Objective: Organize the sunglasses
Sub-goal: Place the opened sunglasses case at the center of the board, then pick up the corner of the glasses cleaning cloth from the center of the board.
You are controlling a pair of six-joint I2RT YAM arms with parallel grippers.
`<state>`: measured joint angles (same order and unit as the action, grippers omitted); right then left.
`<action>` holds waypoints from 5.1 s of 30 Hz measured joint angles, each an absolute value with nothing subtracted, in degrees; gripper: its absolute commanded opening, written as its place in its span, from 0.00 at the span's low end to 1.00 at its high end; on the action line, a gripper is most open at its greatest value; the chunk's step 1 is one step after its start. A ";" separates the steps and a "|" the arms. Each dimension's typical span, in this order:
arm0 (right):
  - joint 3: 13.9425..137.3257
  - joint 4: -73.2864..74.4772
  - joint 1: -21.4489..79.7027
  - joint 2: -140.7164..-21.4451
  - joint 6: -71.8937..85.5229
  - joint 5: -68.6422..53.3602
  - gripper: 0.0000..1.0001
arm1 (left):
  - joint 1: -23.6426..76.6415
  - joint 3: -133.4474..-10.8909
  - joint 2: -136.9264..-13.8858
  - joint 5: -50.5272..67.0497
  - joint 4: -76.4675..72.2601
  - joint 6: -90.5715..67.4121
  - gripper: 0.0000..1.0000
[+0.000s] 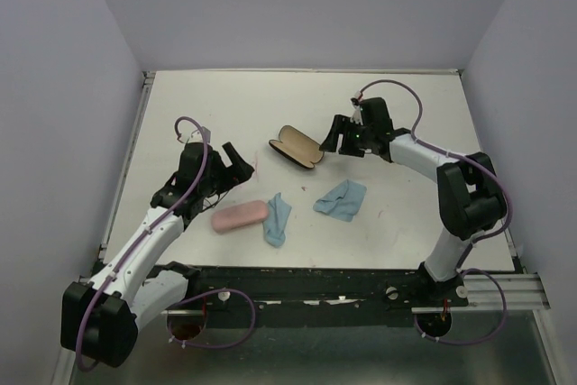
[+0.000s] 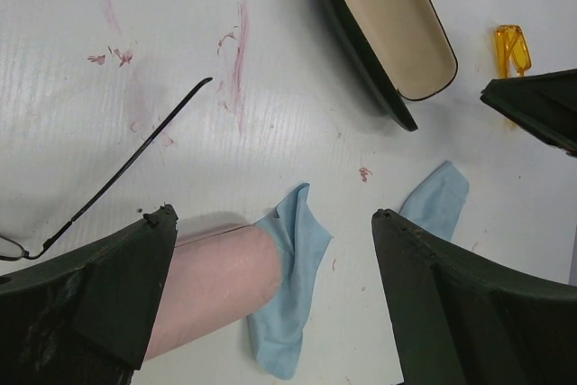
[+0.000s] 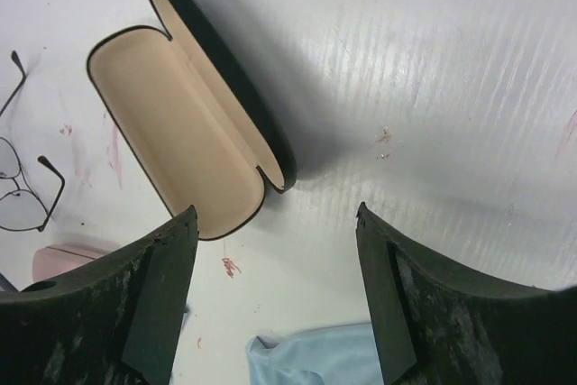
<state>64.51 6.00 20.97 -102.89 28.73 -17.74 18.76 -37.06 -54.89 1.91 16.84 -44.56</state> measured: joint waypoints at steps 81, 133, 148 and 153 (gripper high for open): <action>33.50 23.42 37.82 -74.02 50.74 12.82 0.10 | 49.80 -59.22 -96.47 4.56 16.03 -42.57 0.56; 30.57 23.75 37.82 -69.12 48.47 7.57 0.39 | 57.08 -68.29 -106.74 -6.92 24.47 -48.21 0.00; 35.90 25.74 39.62 -75.92 50.76 9.54 0.36 | 57.08 -64.51 -104.68 -4.82 20.14 -50.83 0.00; 39.38 29.34 42.74 -79.55 52.99 13.04 0.35 | 56.75 -63.57 -104.14 -4.23 19.70 -51.72 0.00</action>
<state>39.38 29.34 42.74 -79.55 52.99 13.04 56.75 -63.57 -104.14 -4.23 19.70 -51.72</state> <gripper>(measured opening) 0.354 0.017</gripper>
